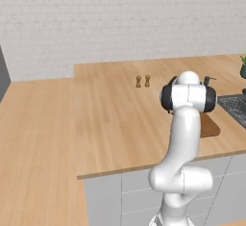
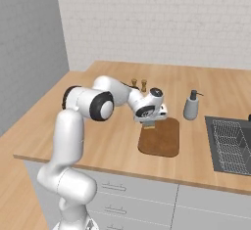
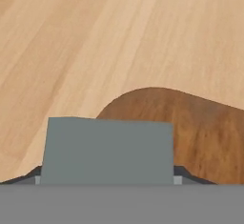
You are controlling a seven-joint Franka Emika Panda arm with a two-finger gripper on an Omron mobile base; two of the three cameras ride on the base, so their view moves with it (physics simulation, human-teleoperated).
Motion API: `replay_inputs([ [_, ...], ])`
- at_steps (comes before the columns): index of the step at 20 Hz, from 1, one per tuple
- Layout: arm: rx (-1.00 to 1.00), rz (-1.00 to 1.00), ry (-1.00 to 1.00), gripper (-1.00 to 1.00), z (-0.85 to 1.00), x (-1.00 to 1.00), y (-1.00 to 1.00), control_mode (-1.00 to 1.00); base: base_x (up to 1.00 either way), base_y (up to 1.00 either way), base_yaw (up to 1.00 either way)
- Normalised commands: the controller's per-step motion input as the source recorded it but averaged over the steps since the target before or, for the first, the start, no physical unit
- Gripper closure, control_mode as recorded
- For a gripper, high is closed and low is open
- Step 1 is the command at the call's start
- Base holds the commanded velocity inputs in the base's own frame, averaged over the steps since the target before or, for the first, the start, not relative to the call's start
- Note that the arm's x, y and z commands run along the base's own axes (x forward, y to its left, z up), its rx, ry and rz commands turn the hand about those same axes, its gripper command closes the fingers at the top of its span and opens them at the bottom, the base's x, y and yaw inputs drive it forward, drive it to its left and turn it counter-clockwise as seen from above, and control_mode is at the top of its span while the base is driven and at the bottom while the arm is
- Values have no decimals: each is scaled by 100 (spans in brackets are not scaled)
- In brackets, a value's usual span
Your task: Pick up the sponge from the counter and clean the cutting board by briefly scrubbing or pressing down on the cutting board. Once finished, release the sponge.
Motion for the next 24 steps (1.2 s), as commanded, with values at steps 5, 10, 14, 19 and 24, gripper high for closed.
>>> replay_inputs([
  [5, 0, 5, 2, 100, -88, 43, -2, -100, 0, 0, 0],
  [10, 1, 5, -9, 100, -77, 12, -2, -100, 0, 0, 0],
  [14, 1, 0, -2, 100, -3, 40, -14, -100, 0, 0, 0],
  [19, 0, 0, 0, 100, -20, 32, -49, -100, 0, 0, 0],
  [24, 0, 0, 13, 100, -51, 19, -47, -100, 0, 0, 0],
])
